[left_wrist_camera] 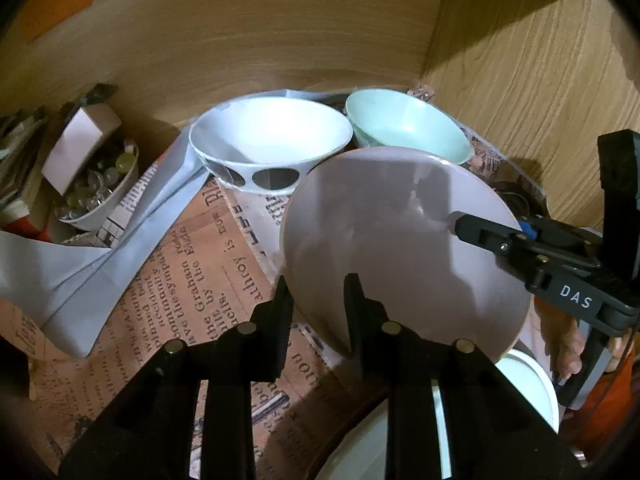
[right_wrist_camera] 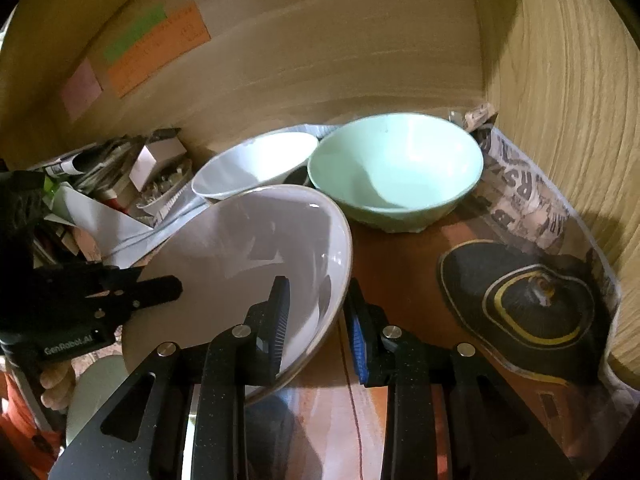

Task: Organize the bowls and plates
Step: 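Move both tools to the large mauve bowl and close on its rim, then lift the mauve bowl with both tools and carry it toward the wine bottle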

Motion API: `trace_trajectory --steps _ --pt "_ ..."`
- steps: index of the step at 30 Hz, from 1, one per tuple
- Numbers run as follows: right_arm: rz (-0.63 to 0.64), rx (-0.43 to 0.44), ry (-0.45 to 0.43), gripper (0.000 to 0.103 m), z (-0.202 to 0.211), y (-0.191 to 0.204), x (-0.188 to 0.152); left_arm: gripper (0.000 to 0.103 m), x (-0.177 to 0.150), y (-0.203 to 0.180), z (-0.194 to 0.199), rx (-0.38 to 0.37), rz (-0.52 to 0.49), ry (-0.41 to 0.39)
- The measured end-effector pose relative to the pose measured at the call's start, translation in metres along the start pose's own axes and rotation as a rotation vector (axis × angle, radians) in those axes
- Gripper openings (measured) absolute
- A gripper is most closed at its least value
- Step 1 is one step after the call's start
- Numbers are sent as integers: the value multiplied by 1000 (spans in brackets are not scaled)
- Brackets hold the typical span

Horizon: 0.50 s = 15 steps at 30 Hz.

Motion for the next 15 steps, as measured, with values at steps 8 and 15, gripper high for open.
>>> trace_trajectory --steps 8,15 --pt "18 11 -45 25 19 10 6 25 4 -3 25 15 -9 -78" --pt "49 19 -83 25 35 24 10 25 5 -2 50 24 1 -136"
Point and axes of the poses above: each gripper's, at about its wrist camera, not at the fingertips, and z roughly against the way its jaws point, y to its left, x to its top, the point moved 3 cm from there along -z, roughly the way its jaws point, and after that the axes turned 3 degrees about -y, right-handed, at the moved point
